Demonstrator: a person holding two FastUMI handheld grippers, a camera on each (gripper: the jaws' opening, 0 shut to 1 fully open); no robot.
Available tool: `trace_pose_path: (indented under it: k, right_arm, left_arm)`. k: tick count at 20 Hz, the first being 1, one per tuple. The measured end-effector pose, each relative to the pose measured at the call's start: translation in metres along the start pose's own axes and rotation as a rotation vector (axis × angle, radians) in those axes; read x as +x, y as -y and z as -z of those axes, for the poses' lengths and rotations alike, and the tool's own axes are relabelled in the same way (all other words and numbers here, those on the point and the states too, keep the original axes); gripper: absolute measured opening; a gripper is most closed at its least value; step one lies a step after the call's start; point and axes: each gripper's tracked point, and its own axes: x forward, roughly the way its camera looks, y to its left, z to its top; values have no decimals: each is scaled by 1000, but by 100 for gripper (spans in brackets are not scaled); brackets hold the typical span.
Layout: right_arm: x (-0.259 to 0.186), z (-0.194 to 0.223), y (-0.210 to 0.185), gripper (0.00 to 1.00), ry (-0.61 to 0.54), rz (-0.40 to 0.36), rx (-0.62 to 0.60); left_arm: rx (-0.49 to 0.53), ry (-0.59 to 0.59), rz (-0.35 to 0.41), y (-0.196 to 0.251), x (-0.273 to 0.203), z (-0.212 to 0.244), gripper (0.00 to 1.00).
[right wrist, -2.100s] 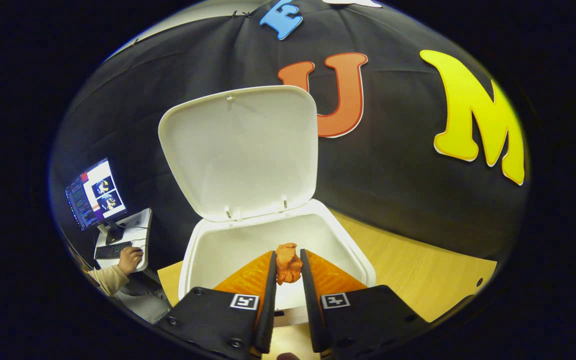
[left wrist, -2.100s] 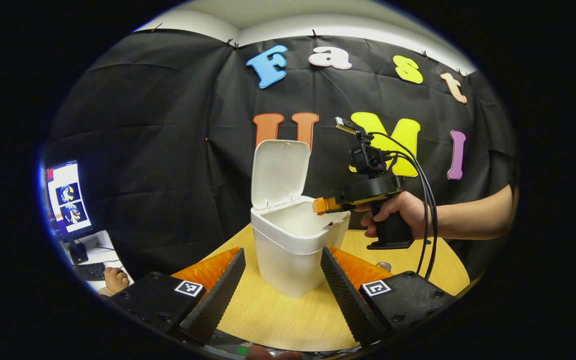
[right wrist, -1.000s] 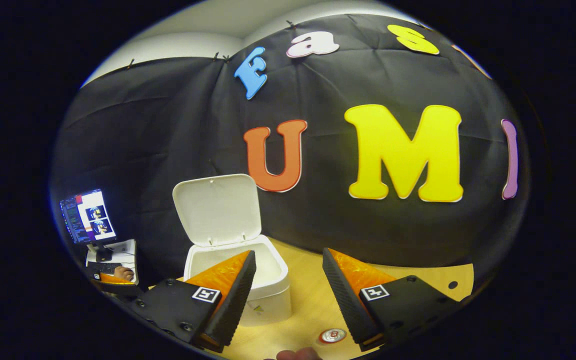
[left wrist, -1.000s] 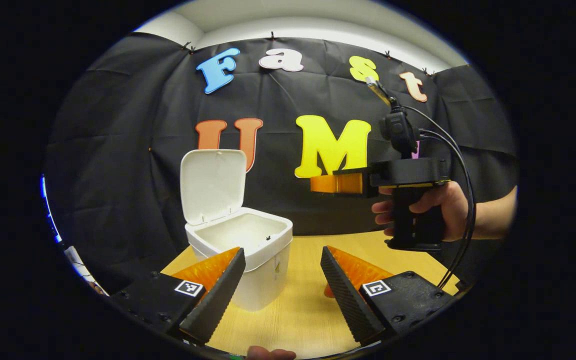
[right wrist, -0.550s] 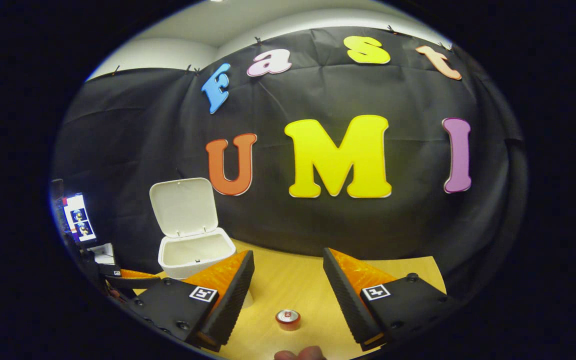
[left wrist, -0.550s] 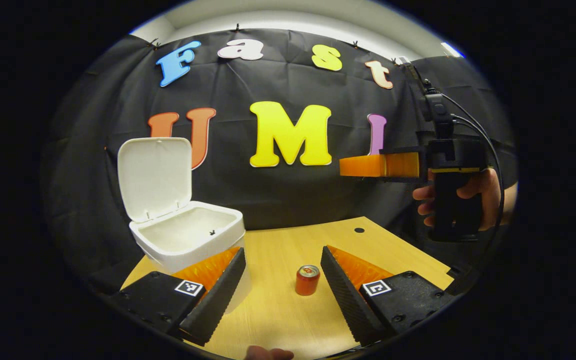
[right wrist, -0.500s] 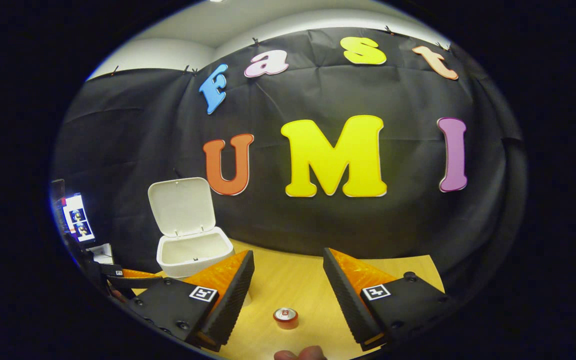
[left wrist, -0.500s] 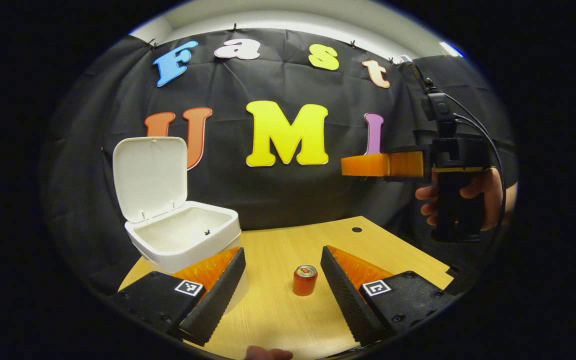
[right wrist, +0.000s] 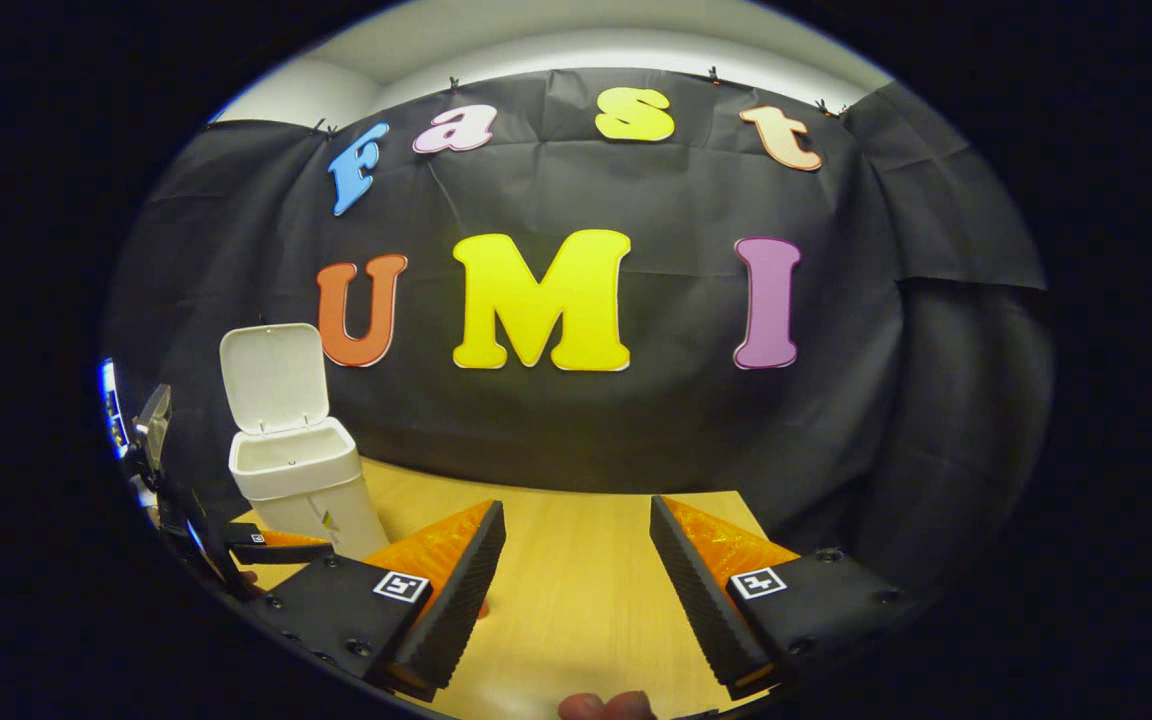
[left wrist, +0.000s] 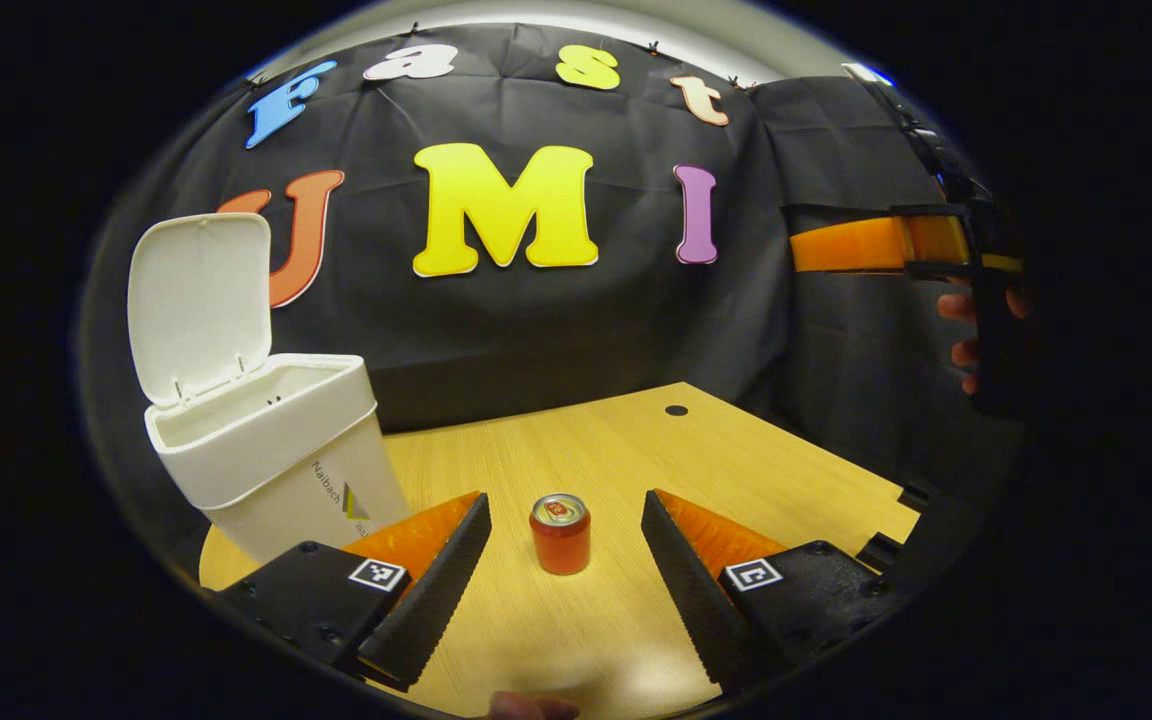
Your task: Press the lid of the desktop garbage bin to open it, pick up the crumpled paper on the desktop and throw it into the bin, then pick up the pop can on the desktop and drop it into the bin, and finally close the garbage bin lid.
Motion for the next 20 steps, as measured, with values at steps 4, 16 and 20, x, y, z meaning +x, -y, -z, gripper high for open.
trace_pose_path:
  k: [4, 16, 20]
  right_arm:
    - [-16, 20, 26, 93, -48, 58, -27]
    - [-31, 54, 53, 93, -134, 149, -149]
    - [-33, 60, 56, 93, -153, 158, -164]
  left_arm:
    - [-31, -40, 7, 5, 28, 30, 100]
    - [-59, -132, -35, -13, 90, 98, 100]
    - [-62, -150, -32, -15, 103, 111, 100]
